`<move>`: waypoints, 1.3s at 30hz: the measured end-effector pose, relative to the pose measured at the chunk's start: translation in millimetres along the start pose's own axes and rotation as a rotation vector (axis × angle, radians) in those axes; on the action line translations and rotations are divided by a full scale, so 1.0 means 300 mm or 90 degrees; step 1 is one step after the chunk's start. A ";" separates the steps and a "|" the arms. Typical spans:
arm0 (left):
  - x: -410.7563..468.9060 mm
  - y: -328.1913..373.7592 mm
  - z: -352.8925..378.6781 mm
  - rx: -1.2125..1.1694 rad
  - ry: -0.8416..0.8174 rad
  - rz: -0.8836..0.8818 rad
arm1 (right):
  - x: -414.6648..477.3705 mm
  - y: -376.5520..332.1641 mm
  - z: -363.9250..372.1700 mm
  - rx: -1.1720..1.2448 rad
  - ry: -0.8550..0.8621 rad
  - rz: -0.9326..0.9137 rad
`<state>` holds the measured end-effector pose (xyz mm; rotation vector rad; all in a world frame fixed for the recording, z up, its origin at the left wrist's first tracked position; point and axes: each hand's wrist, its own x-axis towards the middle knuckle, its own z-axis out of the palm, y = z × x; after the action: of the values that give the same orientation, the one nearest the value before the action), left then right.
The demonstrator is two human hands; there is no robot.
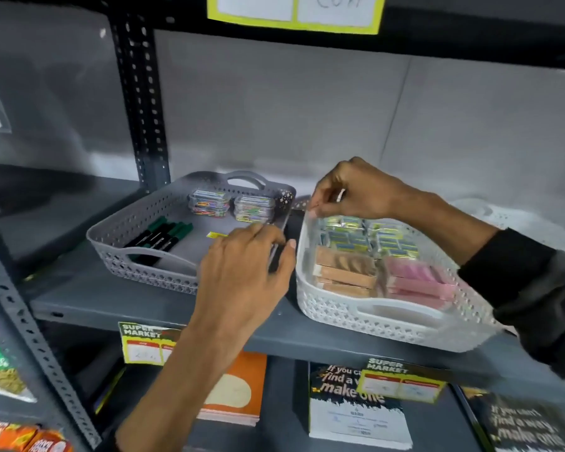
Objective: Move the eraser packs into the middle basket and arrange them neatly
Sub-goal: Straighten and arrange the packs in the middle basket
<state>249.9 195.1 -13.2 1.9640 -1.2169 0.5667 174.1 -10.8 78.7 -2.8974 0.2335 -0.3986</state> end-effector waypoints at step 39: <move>0.261 0.050 0.246 0.061 -0.529 0.062 | -0.251 0.160 0.075 -0.092 -0.293 0.132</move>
<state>270.8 89.2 0.2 2.3130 -1.7994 -0.1984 102.9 -39.2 28.0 -2.9595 0.4931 0.3297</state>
